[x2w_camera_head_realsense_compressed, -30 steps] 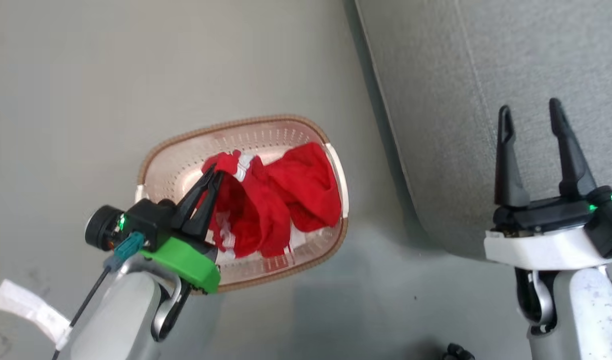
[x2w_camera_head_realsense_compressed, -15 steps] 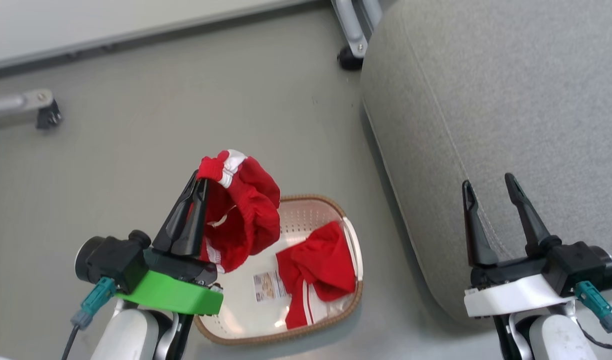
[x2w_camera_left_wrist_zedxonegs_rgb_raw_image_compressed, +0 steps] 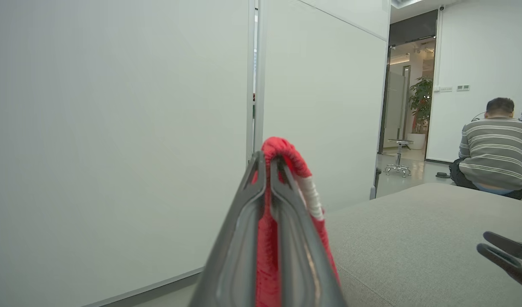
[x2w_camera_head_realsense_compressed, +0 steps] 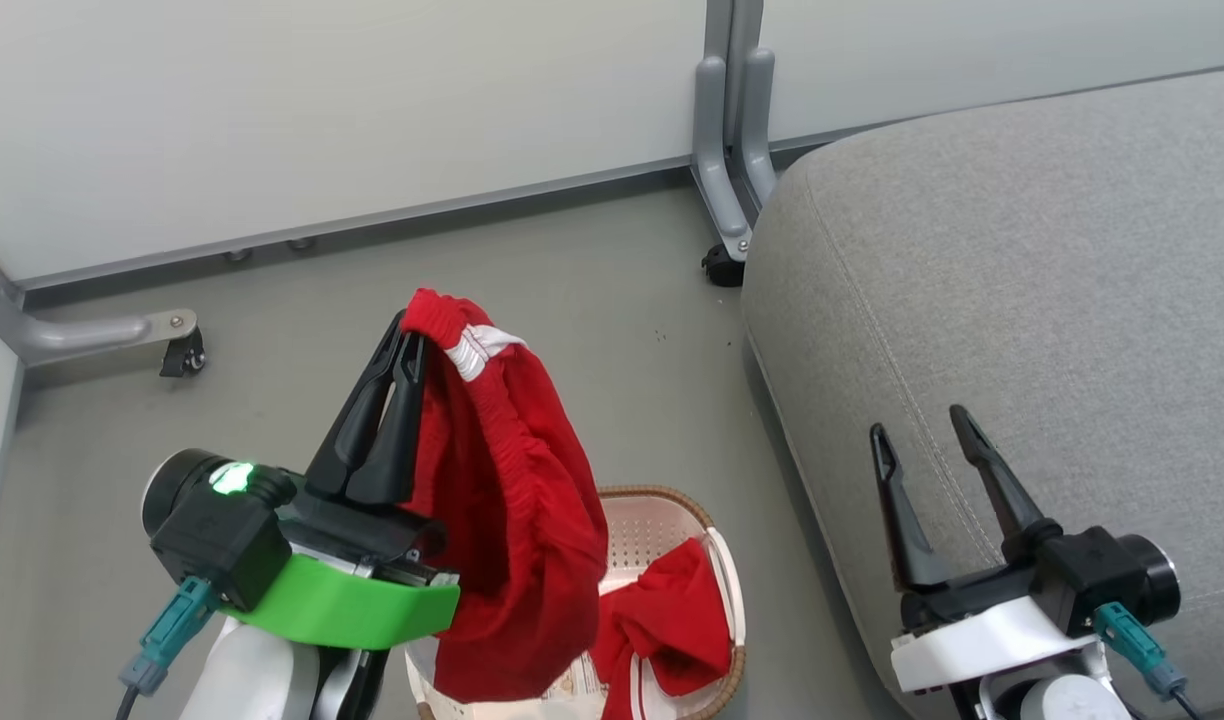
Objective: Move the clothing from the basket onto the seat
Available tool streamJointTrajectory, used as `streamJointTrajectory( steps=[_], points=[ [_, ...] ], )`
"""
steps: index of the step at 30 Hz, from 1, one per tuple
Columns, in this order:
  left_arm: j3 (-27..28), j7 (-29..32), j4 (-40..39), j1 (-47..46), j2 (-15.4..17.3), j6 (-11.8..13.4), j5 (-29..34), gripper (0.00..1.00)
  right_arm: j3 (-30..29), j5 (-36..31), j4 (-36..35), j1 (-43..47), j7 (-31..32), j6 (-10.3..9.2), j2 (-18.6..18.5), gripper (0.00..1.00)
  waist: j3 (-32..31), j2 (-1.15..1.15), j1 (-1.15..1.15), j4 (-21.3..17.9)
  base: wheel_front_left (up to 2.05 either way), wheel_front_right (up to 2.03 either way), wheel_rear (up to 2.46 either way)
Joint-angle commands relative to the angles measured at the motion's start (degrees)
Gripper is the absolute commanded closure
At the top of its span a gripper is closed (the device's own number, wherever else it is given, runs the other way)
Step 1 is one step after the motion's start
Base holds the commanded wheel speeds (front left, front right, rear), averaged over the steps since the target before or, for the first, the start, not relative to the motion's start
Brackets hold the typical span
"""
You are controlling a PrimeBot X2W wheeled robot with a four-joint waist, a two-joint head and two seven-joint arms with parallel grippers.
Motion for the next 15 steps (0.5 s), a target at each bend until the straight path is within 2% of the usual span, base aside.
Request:
streamJointTrajectory(
  steps=[1,7,15],
  points=[
    [-0.23,-0.04,-0.59,-1.08,0.46,0.01,-0.22,1.00,0.48,0.27,0.00,0.58,-0.18,0.00,-0.16,0.00,-0.70,0.00,0.01,0.12,0.00,0.00,0.00],
    [-0.91,-0.03,-1.15,-1.84,0.10,0.01,-0.55,1.00,2.41,0.59,-0.58,0.07,-0.18,0.00,-0.17,0.00,-0.79,0.00,0.01,-0.18,0.00,0.00,0.00],
    [-4.42,-0.03,0.60,-4.66,-0.16,0.01,-1.91,1.00,7.83,3.15,-0.06,-1.23,-0.18,0.00,-0.17,0.00,0.00,0.00,0.01,-0.44,0.00,0.00,0.00]
  ],
)
